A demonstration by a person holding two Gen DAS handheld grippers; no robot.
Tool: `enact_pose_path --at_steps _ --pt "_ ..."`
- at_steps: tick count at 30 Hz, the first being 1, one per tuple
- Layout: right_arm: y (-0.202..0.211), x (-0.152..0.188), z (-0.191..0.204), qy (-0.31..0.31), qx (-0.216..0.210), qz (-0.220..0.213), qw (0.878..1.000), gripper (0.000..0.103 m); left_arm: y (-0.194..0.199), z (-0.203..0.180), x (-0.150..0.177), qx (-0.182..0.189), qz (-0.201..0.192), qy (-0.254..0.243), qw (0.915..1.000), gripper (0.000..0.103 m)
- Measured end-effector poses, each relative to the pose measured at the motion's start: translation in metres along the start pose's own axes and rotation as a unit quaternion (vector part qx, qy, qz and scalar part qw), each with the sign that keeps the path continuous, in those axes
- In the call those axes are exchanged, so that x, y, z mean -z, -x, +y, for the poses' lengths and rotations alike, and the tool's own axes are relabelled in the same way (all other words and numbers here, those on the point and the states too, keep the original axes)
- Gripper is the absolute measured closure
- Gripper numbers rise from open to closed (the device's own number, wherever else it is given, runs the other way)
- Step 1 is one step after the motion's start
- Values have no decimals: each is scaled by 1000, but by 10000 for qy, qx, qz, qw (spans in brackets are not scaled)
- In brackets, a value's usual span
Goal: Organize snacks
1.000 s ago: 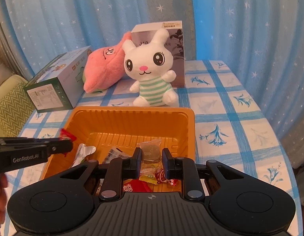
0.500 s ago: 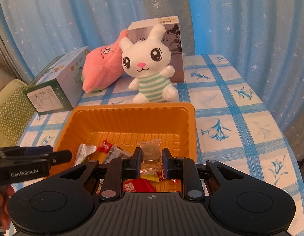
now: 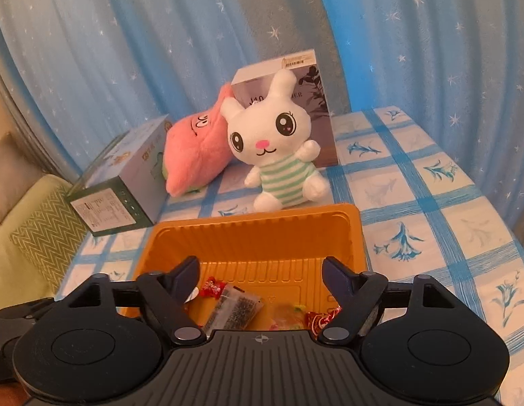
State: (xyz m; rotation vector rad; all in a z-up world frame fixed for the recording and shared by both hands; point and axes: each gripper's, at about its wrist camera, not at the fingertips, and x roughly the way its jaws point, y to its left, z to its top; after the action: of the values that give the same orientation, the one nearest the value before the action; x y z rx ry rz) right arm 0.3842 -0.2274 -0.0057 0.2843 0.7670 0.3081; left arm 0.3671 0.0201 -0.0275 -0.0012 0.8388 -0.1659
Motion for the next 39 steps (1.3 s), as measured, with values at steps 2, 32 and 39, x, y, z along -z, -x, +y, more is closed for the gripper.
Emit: enact_pose_path --at_steps 2,32,39 --pt "3 2 -2 34 92 25 9999 24 2 2 3 -24 -8 32 10000 18" --pt "82 58 4 349 726 550 9952 24 91 -14 46 -170 -94 300 9994 0" --pt "122 79 19 402 702 495 9955 24 131 -25 67 -186 -129 381 9990 0"
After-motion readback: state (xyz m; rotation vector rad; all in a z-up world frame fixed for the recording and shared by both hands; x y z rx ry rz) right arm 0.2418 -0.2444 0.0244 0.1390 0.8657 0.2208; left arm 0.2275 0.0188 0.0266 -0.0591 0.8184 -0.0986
